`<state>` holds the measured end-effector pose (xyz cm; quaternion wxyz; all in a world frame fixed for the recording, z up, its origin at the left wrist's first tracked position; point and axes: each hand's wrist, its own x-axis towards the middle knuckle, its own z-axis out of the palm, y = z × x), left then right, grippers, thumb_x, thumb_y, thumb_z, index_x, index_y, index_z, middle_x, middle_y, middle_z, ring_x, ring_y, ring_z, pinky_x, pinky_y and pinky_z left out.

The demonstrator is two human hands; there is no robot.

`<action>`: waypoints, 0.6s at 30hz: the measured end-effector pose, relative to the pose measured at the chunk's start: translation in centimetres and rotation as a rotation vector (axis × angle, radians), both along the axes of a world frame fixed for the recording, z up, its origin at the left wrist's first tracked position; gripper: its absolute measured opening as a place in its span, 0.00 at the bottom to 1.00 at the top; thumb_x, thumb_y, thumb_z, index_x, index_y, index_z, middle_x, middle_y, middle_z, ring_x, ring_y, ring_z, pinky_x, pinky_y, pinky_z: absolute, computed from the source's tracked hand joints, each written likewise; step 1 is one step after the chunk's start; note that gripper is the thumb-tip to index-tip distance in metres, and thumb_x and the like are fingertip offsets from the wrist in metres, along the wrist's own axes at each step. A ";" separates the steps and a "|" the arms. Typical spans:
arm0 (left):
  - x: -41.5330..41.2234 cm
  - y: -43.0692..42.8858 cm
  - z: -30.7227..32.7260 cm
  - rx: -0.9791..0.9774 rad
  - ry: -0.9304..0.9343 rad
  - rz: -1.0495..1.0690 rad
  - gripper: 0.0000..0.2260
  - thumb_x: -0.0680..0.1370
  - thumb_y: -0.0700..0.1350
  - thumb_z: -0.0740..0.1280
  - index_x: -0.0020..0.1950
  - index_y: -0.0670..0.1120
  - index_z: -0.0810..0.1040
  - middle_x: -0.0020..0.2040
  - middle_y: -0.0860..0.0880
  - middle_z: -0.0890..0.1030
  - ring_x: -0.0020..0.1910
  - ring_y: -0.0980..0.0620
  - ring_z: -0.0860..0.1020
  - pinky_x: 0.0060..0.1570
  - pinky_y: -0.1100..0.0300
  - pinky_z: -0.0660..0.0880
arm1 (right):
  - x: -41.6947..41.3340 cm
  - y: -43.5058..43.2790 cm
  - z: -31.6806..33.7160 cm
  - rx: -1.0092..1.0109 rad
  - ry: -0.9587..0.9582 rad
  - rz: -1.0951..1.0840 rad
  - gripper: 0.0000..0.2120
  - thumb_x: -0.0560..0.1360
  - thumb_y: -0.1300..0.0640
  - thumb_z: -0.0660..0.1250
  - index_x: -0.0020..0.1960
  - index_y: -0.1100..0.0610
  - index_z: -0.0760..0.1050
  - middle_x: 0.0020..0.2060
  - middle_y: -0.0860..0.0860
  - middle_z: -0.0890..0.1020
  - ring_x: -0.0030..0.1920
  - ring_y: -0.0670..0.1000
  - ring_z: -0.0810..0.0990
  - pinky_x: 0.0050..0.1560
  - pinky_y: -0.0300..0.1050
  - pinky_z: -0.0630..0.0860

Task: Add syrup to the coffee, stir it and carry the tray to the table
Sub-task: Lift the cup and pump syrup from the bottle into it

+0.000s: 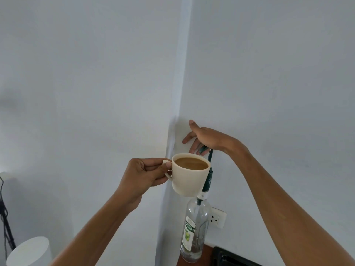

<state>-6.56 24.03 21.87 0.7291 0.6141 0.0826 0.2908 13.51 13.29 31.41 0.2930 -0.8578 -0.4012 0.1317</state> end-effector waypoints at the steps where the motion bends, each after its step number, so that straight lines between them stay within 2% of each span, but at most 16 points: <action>1: 0.1 0.0 0.1 0.000 -0.001 0.001 0.08 0.76 0.37 0.73 0.53 0.40 0.88 0.46 0.40 0.90 0.46 0.47 0.89 0.44 0.63 0.84 | 0.0 0.0 -0.1 0.009 -0.003 -0.002 0.40 0.82 0.33 0.36 0.61 0.51 0.82 0.44 0.52 0.87 0.50 0.53 0.86 0.47 0.42 0.79; 5: 0.4 0.0 0.3 -0.003 -0.006 0.011 0.07 0.75 0.37 0.73 0.51 0.41 0.89 0.45 0.41 0.90 0.45 0.48 0.89 0.43 0.64 0.84 | 0.2 0.2 -0.4 0.031 -0.020 -0.003 0.39 0.82 0.32 0.36 0.61 0.49 0.82 0.43 0.49 0.86 0.49 0.50 0.84 0.42 0.39 0.76; 10: 0.5 -0.1 0.4 -0.001 -0.013 -0.005 0.08 0.73 0.40 0.74 0.51 0.42 0.89 0.45 0.41 0.90 0.46 0.47 0.89 0.43 0.64 0.84 | 0.6 0.3 -0.7 0.048 -0.023 0.000 0.40 0.81 0.31 0.36 0.60 0.49 0.83 0.44 0.50 0.87 0.50 0.50 0.84 0.44 0.40 0.76; 18: 0.8 0.2 0.0 0.028 0.007 0.014 0.09 0.75 0.38 0.74 0.54 0.40 0.88 0.46 0.41 0.90 0.47 0.46 0.89 0.44 0.63 0.84 | 0.8 0.4 -1.0 0.054 -0.040 0.001 0.39 0.81 0.30 0.36 0.56 0.47 0.83 0.44 0.49 0.87 0.49 0.49 0.85 0.43 0.40 0.77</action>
